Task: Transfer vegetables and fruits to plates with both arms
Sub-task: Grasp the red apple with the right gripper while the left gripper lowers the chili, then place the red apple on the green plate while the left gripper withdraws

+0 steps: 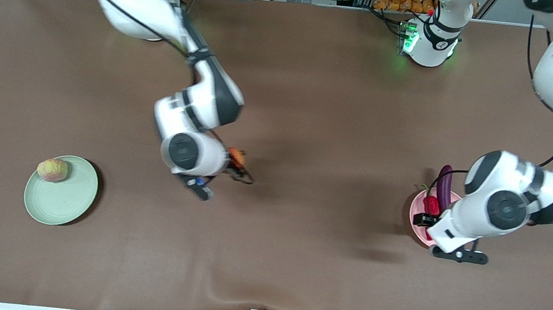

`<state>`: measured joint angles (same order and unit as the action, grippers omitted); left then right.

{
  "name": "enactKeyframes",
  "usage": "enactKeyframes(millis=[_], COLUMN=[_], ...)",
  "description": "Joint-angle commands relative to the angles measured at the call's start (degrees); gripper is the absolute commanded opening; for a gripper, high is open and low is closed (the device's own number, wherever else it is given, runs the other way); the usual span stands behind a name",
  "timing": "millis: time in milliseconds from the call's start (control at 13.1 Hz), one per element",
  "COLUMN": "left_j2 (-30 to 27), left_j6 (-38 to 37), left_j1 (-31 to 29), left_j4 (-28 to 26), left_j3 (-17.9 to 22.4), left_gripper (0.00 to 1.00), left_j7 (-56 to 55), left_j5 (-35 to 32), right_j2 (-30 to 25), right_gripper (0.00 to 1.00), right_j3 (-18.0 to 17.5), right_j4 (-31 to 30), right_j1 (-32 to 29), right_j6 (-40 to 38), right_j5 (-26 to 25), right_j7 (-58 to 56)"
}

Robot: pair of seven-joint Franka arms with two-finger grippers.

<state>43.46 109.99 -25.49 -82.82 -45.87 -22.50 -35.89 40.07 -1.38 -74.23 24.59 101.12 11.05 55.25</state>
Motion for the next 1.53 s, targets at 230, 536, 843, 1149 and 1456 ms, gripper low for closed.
enactKeyframes(millis=[230,536,843,1149,1456], left_j2=[-14.86,-23.66,-29.29,-35.88,-39.33], left_j6=[-12.93,-19.54,-22.36,-23.07,-25.70], left_j1=[-8.87,-12.38,-12.31,6.96,20.90], left_j4=[0.20,1.26,1.26,1.26,0.47], left_j3=[-11.60,-12.57,-11.88,11.95,31.08], left_gripper=[1.00,1.00,1.00,1.00,1.00], left_j7=[0.01,0.71,2.11,2.20,3.26], left_j5=[6.85,14.87,18.83,27.07,34.03], right_j2=[-4.21,-2.73,0.00,0.71,1.24], right_gripper=[0.00,0.00,0.00,0.00,1.00], right_j3=[-0.82,-0.82,-0.91,-1.08,-1.00], right_j4=[-0.57,-1.18,-6.97,-11.29,-11.20], right_j1=[-19.39,-30.20,-34.08,-33.47,-33.91], right_j6=[-9.89,-3.95,10.31,15.51,15.17], right_j5=[-6.97,-14.10,-14.83,-14.56,-14.83], right_j7=[-32.35,-48.44,-51.39,-51.30,-53.30])
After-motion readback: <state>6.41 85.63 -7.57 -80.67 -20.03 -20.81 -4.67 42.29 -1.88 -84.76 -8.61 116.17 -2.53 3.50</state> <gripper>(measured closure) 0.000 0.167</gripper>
